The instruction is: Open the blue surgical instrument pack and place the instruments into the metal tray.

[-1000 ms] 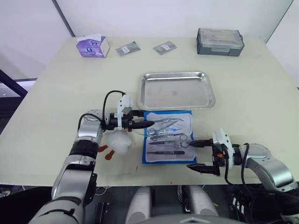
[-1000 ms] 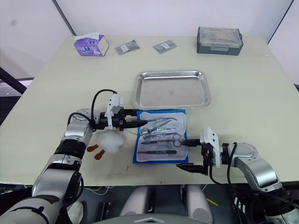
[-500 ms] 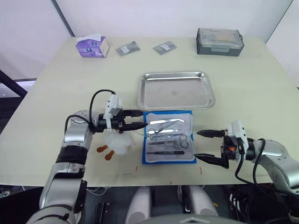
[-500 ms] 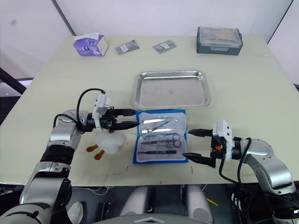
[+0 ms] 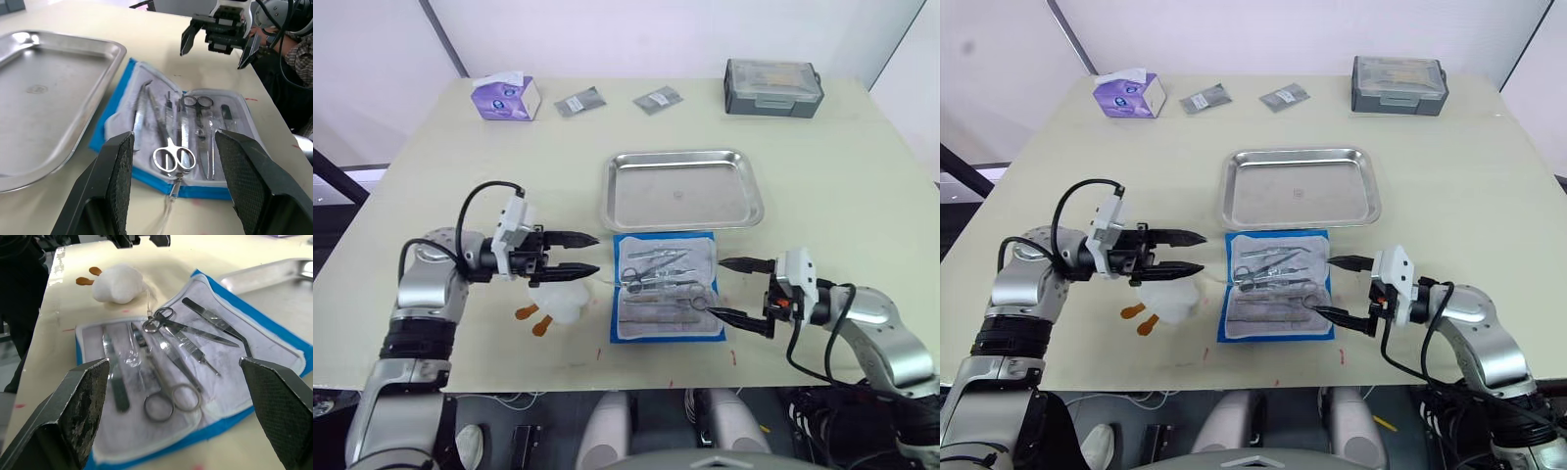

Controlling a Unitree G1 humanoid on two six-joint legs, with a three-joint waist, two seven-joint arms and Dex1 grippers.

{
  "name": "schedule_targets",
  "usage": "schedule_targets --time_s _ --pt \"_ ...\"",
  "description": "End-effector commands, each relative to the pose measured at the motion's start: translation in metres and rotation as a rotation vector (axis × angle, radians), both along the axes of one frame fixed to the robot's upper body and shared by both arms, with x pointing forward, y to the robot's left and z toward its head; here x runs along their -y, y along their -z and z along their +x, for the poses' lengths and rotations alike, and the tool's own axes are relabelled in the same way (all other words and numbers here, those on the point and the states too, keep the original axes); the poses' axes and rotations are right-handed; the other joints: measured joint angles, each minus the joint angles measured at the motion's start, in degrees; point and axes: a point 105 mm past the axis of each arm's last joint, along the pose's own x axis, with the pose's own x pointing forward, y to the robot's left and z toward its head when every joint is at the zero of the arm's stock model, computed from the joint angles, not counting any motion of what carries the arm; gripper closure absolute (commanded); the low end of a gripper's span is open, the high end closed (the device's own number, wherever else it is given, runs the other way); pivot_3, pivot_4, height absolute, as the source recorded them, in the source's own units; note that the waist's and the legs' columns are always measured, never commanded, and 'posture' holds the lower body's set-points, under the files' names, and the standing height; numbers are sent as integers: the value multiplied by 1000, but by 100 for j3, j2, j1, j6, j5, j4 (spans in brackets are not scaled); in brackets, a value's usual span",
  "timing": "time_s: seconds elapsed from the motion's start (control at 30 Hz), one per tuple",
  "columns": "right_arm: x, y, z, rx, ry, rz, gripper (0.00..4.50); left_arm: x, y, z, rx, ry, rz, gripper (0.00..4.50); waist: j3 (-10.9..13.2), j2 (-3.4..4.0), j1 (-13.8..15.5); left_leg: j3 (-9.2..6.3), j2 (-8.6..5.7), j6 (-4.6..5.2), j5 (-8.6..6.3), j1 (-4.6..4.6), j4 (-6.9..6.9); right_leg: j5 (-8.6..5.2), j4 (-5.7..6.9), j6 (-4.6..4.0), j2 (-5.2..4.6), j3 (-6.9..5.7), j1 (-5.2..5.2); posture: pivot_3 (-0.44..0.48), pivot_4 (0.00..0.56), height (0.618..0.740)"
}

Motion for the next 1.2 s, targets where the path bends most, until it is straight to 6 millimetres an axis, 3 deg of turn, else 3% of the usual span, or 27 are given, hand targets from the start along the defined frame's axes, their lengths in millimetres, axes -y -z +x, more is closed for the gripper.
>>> schedule_targets --time_s 0.03,0.47,0.8,1.2 --pt "-3 -1 5 58 -14 -31 53 3 -14 -13 57 91 30 1691 0 1 5 0 0 0 0 0 0 0 0 0 -1 0 0 0 150 734" --pt "-6 18 29 73 -46 -130 53 28 -25 -22 119 204 23 1691 1 1 -1 11 0 0 0 0 -1 0 0 0 0 2 0 0 150 734" --pt "-8 32 20 24 -170 -111 53 29 -23 -24 104 216 26 1691 1 1 2 9 1 0 0 1 -1 0 0 0 0 2 0 0 150 734" --pt "-7 23 38 64 -182 -115 53 32 -21 -23 97 230 27 1691 1 2 1 9 1 -1 0 2 -1 0 1 0 0 2 -1 0 150 734"
